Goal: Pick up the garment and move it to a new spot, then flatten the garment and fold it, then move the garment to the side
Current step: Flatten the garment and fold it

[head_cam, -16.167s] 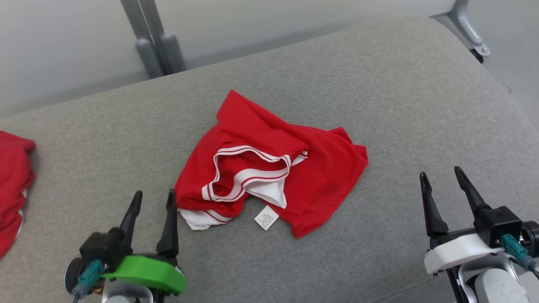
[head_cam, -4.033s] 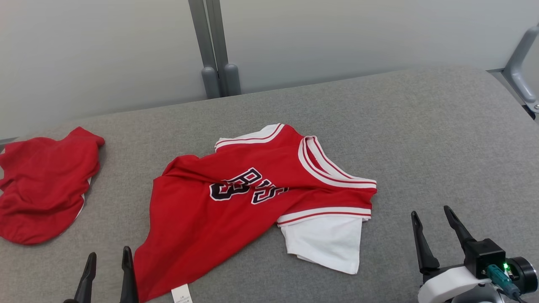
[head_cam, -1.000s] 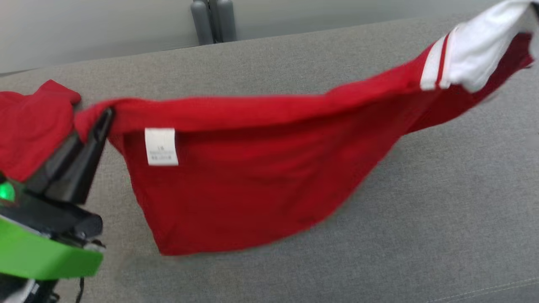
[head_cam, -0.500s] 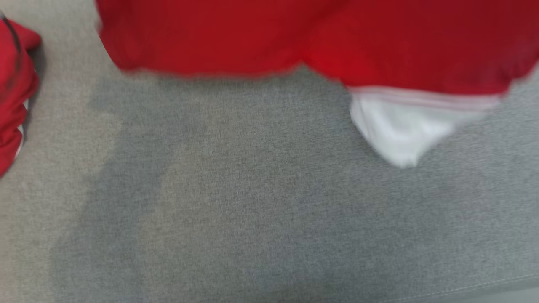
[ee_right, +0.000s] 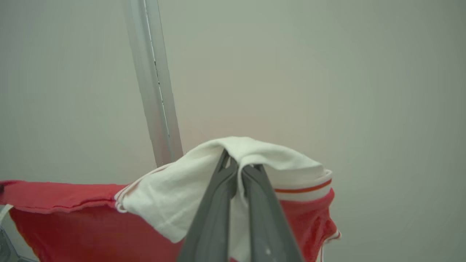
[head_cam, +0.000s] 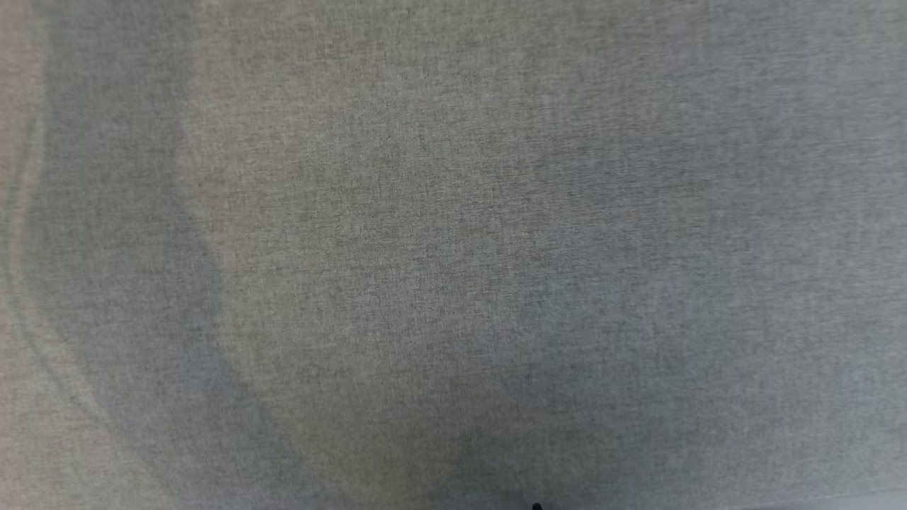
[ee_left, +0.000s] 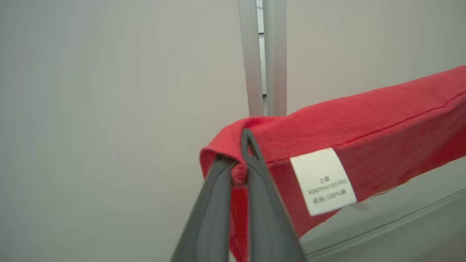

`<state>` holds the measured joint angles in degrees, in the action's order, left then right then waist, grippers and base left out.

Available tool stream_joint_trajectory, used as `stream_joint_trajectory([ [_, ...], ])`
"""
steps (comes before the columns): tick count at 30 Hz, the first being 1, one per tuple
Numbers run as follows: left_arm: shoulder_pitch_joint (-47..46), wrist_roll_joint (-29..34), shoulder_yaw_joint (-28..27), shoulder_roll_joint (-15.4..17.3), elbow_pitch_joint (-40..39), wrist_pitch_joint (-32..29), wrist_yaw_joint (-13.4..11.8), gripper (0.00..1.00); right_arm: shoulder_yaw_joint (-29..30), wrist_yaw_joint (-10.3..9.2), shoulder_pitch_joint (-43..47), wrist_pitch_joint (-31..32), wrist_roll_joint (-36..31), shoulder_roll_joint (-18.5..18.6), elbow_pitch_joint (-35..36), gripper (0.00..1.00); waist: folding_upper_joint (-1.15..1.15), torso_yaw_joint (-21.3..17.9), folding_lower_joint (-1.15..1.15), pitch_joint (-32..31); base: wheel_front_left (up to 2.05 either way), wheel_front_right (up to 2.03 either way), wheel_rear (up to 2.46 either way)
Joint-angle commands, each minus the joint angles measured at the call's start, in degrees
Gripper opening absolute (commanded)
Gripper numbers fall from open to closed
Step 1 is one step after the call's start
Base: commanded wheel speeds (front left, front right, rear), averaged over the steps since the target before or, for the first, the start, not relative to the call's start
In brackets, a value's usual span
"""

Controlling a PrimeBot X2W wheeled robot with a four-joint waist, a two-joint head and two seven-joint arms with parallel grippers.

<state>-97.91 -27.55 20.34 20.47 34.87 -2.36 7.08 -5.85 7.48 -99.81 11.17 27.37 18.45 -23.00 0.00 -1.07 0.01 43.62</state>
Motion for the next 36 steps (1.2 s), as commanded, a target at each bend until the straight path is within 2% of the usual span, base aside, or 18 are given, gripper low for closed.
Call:
stream_joint_trajectory([
  [1,1.4,0.5,1.1,-0.3,1.9,2.0,0.3,0.00,-1.0,0.03,3.5,-2.1,0.8,0.8,-0.6,0.00,0.00,1.5,-0.01,3.4,0.00,0.00,0.00],
  [6,10.4,-2.7,6.7,-1.7,8.5,9.6,0.4,0.00,-4.6,0.03,19.1,-10.5,7.7,1.6,-0.3,0.00,0.00,0.9,-0.01,0.7,0.00,0.00,0.00],
  [10,21.5,-6.9,11.4,-0.4,8.7,13.5,0.4,0.00,-7.2,0.03,33.1,-16.2,13.5,1.8,3.2,0.00,0.00,-0.1,-0.01,-2.9,0.00,0.00,0.00],
  [15,34.8,-12.6,14.8,1.0,4.0,15.7,0.4,0.00,-8.8,0.03,48.1,-21.3,18.6,4.3,9.4,0.00,0.00,-0.5,-0.01,-9.3,0.00,0.00,0.00],
  [16,39.4,-14.8,15.8,0.8,2.2,15.9,0.4,0.00,-9.0,0.04,52.5,-22.3,19.4,5.2,10.9,0.00,0.00,-0.4,-0.01,-11.8,0.00,0.00,0.00],
  [21,53.5,-17.2,17.6,1.0,-3.6,16.9,-0.4,0.00,-6.5,0.03,70.1,-24.6,21.2,7.4,16.2,0.00,0.00,0.9,-0.01,-22.0,0.00,0.00,0.00],
  [25,67.1,-21.0,16.9,1.0,-10.1,17.1,-3.1,0.00,-4.5,0.03,85.0,-24.4,22.6,6.7,19.5,0.00,0.00,0.2,-0.01,-29.7,0.00,0.00,0.00],
  [29,81.9,-24.2,16.8,2.7,-19.6,17.1,-8.0,0.00,-1.7,0.03,99.2,-23.7,23.7,5.1,22.4,0.00,0.00,-0.6,-0.01,-34.4,0.00,0.00,0.00],
  [32,92.6,-25.6,16.1,4.3,-27.2,17.2,-12.9,0.00,1.2,0.03,109.0,-23.9,22.6,3.5,23.7,0.00,0.00,-1.0,-0.01,-35.5,0.00,0.00,0.00],
  [36,102.0,-25.8,15.7,5.0,-35.0,17.4,-17.3,0.00,3.0,0.02,117.1,-24.1,21.8,1.1,24.9,0.00,0.00,-1.1,-0.01,-34.3,0.00,0.00,0.00],
])
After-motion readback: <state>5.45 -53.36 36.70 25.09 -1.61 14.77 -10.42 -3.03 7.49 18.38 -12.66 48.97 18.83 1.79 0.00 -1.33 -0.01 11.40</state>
